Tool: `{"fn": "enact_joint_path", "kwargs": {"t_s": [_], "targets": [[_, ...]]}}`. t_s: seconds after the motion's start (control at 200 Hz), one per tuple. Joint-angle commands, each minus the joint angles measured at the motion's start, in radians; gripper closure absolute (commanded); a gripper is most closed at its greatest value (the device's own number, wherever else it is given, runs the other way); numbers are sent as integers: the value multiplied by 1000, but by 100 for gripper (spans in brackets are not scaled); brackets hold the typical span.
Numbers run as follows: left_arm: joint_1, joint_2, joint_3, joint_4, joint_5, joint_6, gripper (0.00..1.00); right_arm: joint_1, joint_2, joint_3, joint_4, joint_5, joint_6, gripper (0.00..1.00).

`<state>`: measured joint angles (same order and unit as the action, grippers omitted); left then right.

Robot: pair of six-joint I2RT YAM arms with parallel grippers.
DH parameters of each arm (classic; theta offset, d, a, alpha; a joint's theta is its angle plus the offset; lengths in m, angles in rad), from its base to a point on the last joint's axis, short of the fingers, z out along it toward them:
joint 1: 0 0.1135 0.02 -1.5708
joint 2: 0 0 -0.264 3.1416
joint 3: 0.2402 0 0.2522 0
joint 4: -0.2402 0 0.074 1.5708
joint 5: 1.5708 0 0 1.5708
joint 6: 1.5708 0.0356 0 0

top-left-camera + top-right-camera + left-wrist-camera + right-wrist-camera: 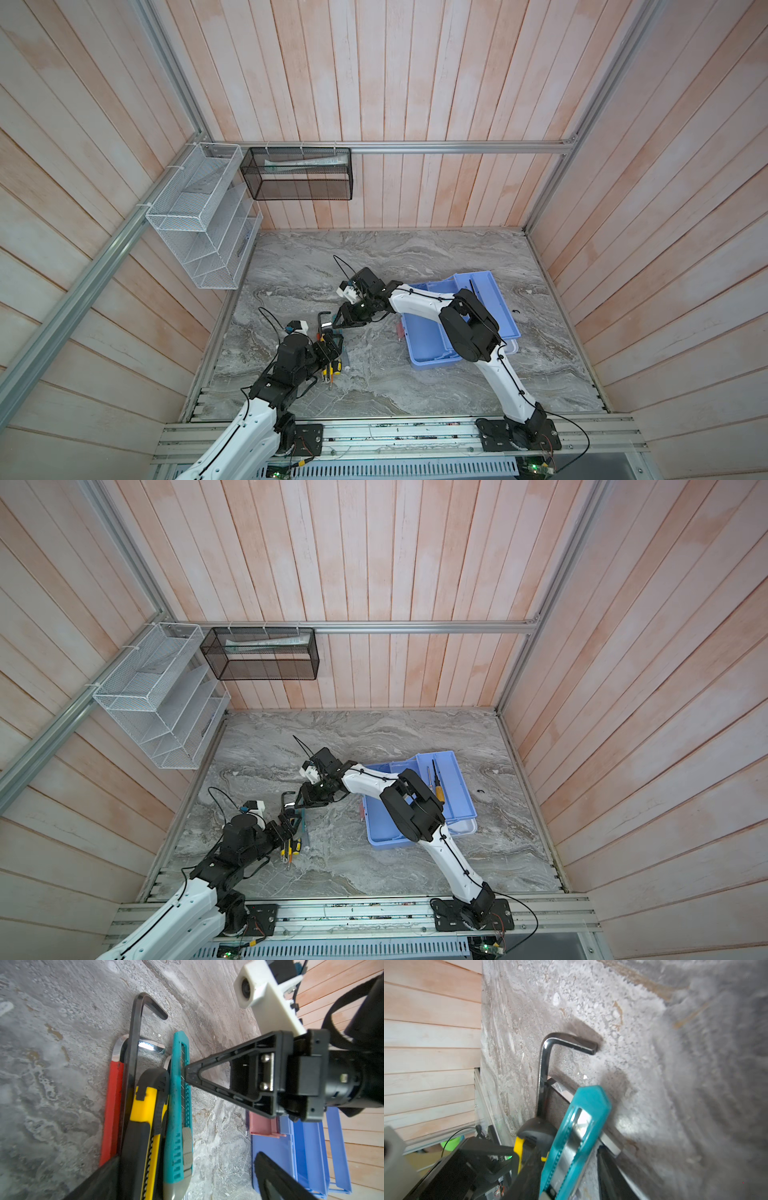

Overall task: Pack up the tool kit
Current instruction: 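Move the right gripper back to the teal box cutter in the pile, then grasp the teal box cutter with the right gripper and lift it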

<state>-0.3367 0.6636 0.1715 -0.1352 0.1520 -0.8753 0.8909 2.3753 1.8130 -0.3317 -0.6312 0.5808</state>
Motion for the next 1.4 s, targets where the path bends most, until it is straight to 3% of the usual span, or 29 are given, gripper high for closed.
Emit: {"fn": "enact_joint_path", "kwargs": {"t_s": [0.0,0.615,1.101,1.396], "targets": [[-4,-23,1,-30,-18,27,0,30,39,80,-169,137,-102,57],[-4,-52,45,-155,-116,79,0,100,39,195,-417,541,-298,55],[-4,-52,56,-162,-125,85,0,91,17,135,-412,579,-333,52],[-4,-47,56,-158,-124,88,0,116,42,131,-486,752,-357,52]]}}
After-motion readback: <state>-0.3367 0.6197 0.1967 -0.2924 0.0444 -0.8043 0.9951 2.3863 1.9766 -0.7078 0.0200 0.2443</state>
